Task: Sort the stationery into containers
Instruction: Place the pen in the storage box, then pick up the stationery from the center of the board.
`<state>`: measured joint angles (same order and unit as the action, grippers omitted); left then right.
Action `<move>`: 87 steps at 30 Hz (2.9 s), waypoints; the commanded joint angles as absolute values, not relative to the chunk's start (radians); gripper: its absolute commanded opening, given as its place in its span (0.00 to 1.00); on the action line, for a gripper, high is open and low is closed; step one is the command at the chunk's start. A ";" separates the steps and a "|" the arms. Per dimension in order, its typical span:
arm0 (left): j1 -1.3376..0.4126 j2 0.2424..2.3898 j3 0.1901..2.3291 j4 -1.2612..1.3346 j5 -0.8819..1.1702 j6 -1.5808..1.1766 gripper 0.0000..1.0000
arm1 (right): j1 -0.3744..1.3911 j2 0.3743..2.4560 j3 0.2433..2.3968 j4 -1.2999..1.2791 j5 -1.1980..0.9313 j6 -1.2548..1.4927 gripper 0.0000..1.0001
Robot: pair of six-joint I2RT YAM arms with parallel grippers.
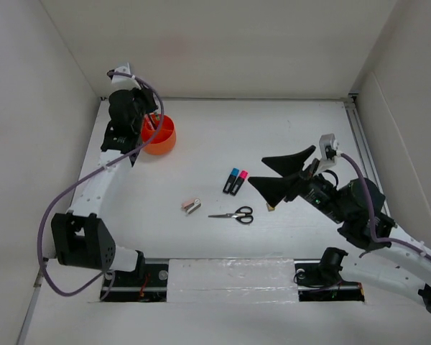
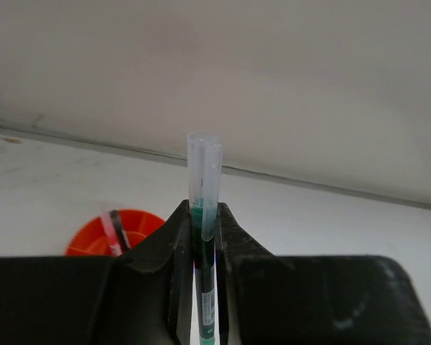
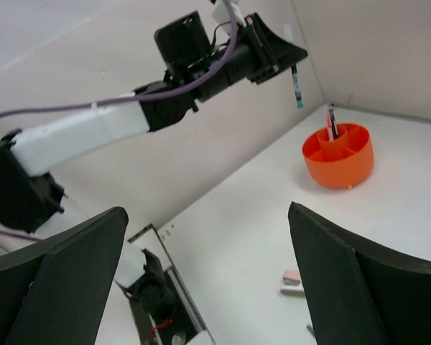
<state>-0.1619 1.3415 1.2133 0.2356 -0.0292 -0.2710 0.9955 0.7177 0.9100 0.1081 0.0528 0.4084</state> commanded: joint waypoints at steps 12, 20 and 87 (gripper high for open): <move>-0.124 1.595 1.241 0.627 -0.281 -0.112 0.00 | 1.002 0.394 0.865 -0.256 0.110 0.443 1.00; -0.124 1.683 1.184 0.799 -0.229 -0.124 0.00 | 1.002 0.394 0.822 -0.275 0.101 0.453 1.00; -0.172 1.600 1.520 0.289 -0.226 -0.196 1.00 | 1.002 0.613 0.890 -0.485 0.426 0.561 1.00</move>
